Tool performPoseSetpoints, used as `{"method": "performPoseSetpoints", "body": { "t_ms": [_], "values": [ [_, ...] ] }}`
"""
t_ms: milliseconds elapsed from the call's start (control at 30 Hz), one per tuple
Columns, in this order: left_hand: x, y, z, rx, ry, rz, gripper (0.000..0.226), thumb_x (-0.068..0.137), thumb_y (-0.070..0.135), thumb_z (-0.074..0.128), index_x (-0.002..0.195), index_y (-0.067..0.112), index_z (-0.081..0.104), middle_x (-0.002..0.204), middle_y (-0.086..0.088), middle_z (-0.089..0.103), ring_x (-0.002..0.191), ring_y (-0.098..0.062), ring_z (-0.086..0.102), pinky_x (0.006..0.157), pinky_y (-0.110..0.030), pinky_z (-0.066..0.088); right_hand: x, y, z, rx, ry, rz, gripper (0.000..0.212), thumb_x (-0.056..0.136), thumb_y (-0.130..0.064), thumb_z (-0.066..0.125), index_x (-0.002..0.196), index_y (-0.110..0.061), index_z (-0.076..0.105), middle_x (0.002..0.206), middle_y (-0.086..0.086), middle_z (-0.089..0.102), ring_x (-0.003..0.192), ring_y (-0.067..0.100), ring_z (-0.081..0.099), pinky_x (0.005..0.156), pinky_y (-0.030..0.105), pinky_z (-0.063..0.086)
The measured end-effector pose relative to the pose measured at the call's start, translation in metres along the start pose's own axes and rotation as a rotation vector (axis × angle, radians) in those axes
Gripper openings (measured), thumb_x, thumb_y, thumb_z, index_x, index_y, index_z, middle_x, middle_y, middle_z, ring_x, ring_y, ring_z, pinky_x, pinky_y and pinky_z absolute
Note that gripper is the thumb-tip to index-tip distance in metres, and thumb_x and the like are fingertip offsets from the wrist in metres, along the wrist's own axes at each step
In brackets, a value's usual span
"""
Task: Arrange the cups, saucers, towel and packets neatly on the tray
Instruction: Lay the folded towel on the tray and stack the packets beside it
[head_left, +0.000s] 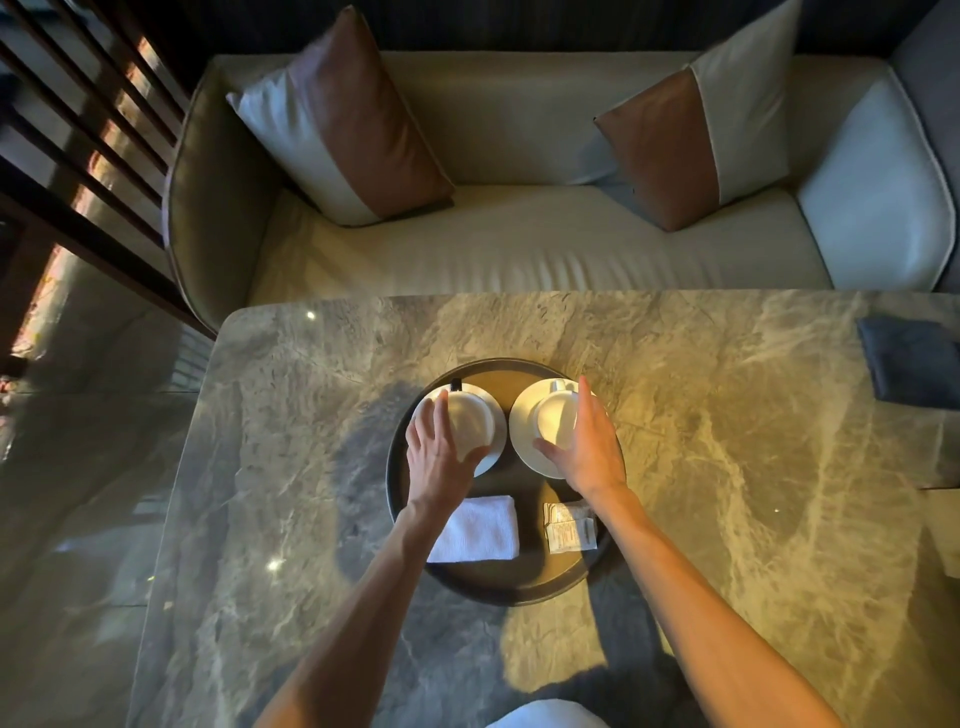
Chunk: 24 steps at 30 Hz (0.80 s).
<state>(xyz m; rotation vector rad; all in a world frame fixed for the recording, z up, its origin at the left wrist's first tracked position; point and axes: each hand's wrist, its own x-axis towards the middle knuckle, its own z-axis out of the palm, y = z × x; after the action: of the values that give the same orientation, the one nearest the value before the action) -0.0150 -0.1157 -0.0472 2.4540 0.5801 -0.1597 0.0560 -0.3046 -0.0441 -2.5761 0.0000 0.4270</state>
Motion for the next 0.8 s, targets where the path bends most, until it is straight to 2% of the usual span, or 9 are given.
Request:
{"method": "performPoseSetpoints", "body": {
  "t_ms": [433, 600, 700, 733, 800],
  "values": [
    [-0.002, -0.002, 0.001, -0.008, -0.010, 0.008, 0.094, 0.077, 0.045, 0.074, 0.150, 0.015, 0.022, 0.153, -0.012, 0.024, 0.137, -0.034, 0.031, 0.109, -0.044, 0.035, -0.001, -0.003, -0.002, -0.027, -0.017, -0.007, 0.111, 0.074, -0.043, 0.082, 0.155, -0.020, 0.009, 0.155, 0.009, 0.033, 0.142, 0.031, 0.035, 0.109, 0.044, 0.040],
    [-0.002, -0.002, -0.002, -0.040, -0.027, -0.005, 0.097, 0.077, 0.048, 0.073, 0.151, 0.020, 0.018, 0.155, -0.011, 0.021, 0.138, -0.035, 0.028, 0.109, -0.049, 0.034, -0.001, 0.001, -0.004, -0.006, -0.051, -0.020, 0.108, 0.075, -0.049, 0.078, 0.155, -0.021, 0.010, 0.155, 0.009, 0.032, 0.142, 0.030, 0.033, 0.108, 0.044, 0.041],
    [-0.006, -0.007, -0.009, -0.079, 0.053, -0.050, 0.085, 0.084, 0.052, 0.064, 0.150, 0.026, 0.019, 0.155, -0.008, 0.021, 0.141, -0.031, 0.024, 0.112, -0.053, 0.029, -0.004, 0.016, -0.006, 0.041, 0.022, -0.029, 0.086, 0.086, -0.063, 0.056, 0.152, -0.024, 0.019, 0.155, 0.010, 0.029, 0.143, 0.030, 0.028, 0.111, 0.045, 0.037],
    [-0.008, -0.011, -0.011, -0.097, 0.101, -0.093, 0.076, 0.088, 0.050, 0.059, 0.150, 0.025, 0.022, 0.154, -0.009, 0.025, 0.140, -0.031, 0.025, 0.112, -0.053, 0.028, -0.007, 0.024, -0.006, 0.094, 0.076, 0.010, 0.076, 0.090, -0.063, 0.048, 0.150, -0.024, 0.024, 0.155, 0.010, 0.030, 0.143, 0.029, 0.028, 0.112, 0.043, 0.033],
    [-0.010, -0.025, -0.016, -0.123, 0.175, -0.262, 0.058, 0.096, 0.041, 0.050, 0.146, 0.018, 0.033, 0.149, -0.015, 0.036, 0.137, -0.036, 0.032, 0.111, -0.053, 0.028, -0.011, 0.045, -0.005, 0.187, 0.214, 0.136, 0.060, 0.096, -0.054, 0.040, 0.143, -0.017, 0.040, 0.147, 0.013, 0.044, 0.136, 0.029, 0.038, 0.108, 0.038, 0.033]
  ]
}}
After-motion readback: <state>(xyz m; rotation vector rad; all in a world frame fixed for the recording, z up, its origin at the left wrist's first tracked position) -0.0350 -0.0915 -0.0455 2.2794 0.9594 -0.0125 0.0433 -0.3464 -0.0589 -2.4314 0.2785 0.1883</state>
